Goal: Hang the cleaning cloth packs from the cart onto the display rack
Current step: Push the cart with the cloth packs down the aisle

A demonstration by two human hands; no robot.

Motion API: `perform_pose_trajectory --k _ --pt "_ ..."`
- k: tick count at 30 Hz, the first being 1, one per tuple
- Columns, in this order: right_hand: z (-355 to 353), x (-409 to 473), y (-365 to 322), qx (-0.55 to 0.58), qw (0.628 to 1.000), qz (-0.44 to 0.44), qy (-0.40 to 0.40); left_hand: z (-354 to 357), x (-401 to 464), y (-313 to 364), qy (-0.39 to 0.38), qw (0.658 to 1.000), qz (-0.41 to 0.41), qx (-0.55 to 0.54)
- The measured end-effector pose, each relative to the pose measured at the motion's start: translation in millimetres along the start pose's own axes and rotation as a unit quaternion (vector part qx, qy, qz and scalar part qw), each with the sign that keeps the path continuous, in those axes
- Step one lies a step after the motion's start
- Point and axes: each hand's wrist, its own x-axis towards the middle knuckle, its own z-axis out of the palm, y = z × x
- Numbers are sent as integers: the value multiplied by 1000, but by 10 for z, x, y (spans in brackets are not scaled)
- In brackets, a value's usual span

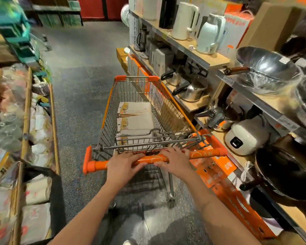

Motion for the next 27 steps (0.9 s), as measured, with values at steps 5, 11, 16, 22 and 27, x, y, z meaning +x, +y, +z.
perform_pose_trajectory --k 5,11,16,22,27 --pt "-128 406 93 10 1000 -6 23 109 415 -122 -53 998 -21 -4" --pt "-307 954 218 13 999 -18 26 289 906 -305 -88 996 -34 -7" --pt "-407 1411 338 15 999 -32 41 484 1297 -467 -96 994 -41 -6" --pt "-508 2061 522 5 998 -41 46 718 1830 -623 -74 996 -49 -4" --pt "-629 2590 672 -8 998 -54 38 875 2265 -714 -54 996 -73 -5"
